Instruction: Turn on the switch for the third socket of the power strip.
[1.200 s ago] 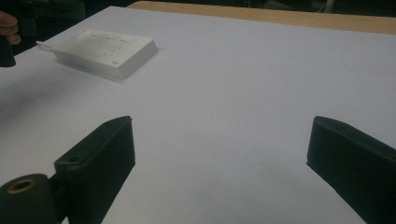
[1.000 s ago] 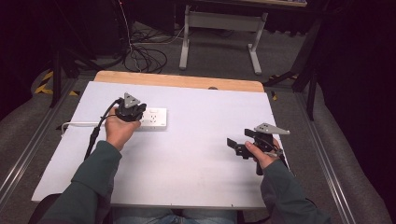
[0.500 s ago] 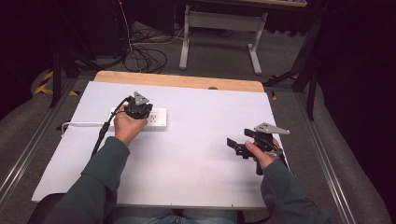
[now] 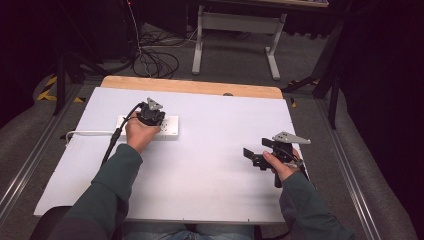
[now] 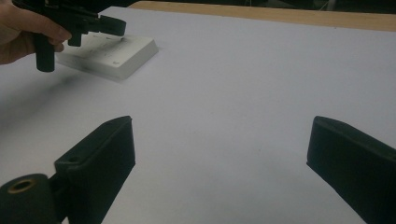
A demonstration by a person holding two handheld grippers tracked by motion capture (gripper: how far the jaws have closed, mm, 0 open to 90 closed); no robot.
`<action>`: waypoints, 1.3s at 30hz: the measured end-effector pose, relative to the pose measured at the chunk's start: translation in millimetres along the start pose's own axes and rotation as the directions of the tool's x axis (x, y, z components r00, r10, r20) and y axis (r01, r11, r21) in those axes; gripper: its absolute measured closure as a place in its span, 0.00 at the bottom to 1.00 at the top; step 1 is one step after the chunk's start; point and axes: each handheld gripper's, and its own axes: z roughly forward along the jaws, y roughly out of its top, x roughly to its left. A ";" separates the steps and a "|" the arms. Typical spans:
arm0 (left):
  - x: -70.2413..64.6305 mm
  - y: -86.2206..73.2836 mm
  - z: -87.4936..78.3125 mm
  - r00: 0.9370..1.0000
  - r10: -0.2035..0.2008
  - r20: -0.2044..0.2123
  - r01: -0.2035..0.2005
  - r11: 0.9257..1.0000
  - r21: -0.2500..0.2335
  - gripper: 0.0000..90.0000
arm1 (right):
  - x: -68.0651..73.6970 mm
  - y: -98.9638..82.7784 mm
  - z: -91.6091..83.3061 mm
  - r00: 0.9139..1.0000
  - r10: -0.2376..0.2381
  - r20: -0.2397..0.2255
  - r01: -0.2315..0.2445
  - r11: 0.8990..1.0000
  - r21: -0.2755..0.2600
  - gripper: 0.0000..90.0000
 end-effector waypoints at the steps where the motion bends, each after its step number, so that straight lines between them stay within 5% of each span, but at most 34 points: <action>1: 0.0 -0.2 0.5 1.000 -0.002 -0.001 0.002 1.000 0.001 1.00 | 0.0 -0.1 -0.1 1.000 -0.001 0.000 0.001 1.000 0.000 0.09; 29: -1.3 -1.6 1.7 1.000 -0.011 -0.009 0.011 0.999 0.031 1.00 | 0.8 -0.3 -1.9 1.000 -0.001 0.002 0.001 1.000 -0.003 0.09; 39: 3.8 2.4 -16.6 0.999 -0.046 -0.027 0.044 0.998 -0.055 1.00 | 2.4 0.2 -0.8 1.000 -0.002 0.002 0.002 1.000 0.001 0.09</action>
